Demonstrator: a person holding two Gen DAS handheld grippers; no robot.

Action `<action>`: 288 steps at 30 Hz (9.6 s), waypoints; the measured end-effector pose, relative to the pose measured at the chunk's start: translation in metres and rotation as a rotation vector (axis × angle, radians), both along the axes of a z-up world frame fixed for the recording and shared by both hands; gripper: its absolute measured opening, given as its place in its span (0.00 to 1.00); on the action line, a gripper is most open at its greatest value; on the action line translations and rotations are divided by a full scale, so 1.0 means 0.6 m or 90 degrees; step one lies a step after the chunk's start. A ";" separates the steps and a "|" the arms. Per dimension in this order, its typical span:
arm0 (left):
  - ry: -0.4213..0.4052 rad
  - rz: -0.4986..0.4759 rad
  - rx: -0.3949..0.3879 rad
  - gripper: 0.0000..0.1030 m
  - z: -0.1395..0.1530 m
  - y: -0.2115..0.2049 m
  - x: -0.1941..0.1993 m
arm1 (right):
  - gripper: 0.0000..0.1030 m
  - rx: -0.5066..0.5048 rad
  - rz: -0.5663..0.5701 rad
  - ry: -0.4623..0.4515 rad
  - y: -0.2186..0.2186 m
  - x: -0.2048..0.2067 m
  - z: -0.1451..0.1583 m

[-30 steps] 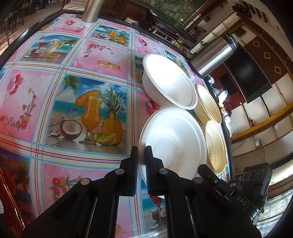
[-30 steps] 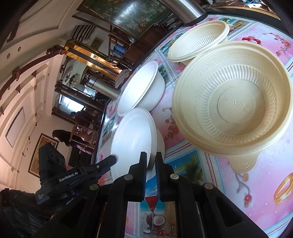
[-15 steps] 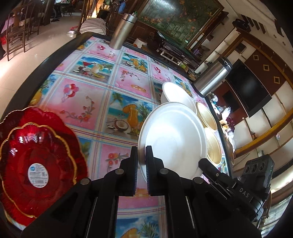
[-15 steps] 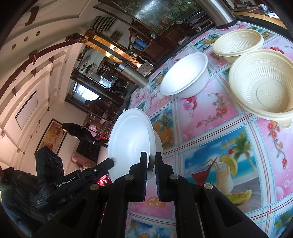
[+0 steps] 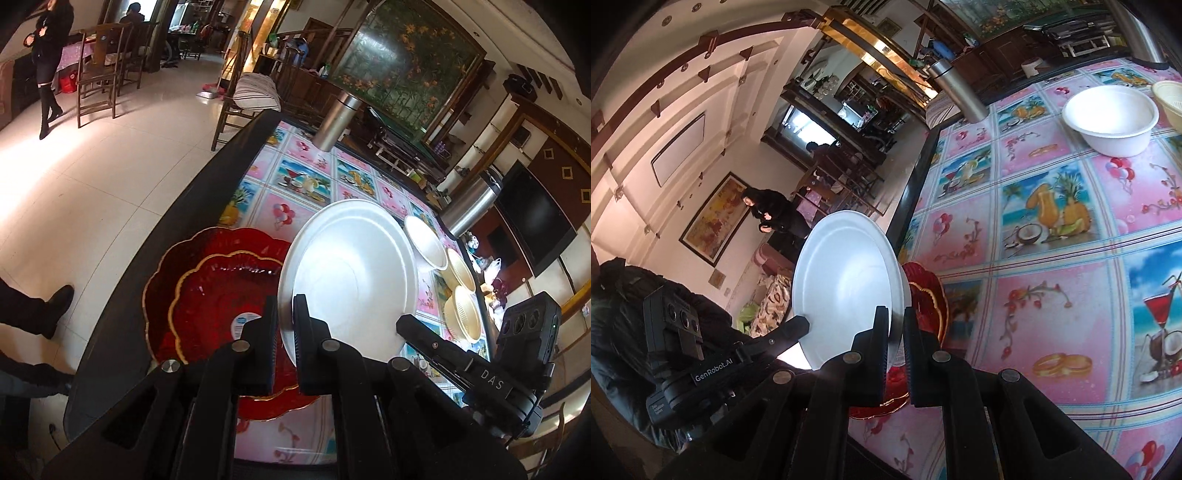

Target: Organize plates and bowls

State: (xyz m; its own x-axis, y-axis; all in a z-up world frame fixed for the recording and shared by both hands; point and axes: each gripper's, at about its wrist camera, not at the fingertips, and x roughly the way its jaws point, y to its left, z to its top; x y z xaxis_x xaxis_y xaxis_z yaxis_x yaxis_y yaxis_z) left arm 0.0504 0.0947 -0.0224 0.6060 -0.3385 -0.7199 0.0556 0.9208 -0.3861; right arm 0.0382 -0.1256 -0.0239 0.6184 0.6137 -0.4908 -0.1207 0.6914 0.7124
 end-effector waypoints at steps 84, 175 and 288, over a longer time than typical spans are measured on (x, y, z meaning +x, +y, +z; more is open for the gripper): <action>0.087 -0.045 0.270 0.25 -0.097 -0.025 0.016 | 0.12 -0.122 -0.042 0.029 0.028 0.016 -0.055; 0.166 -0.391 -0.028 0.72 -0.126 -0.726 0.169 | 0.51 0.122 -0.362 0.100 -0.685 -0.068 -0.149; 0.151 -0.199 -0.016 0.10 -0.131 -0.315 0.036 | 0.09 0.002 -0.205 0.127 -0.329 -0.053 -0.144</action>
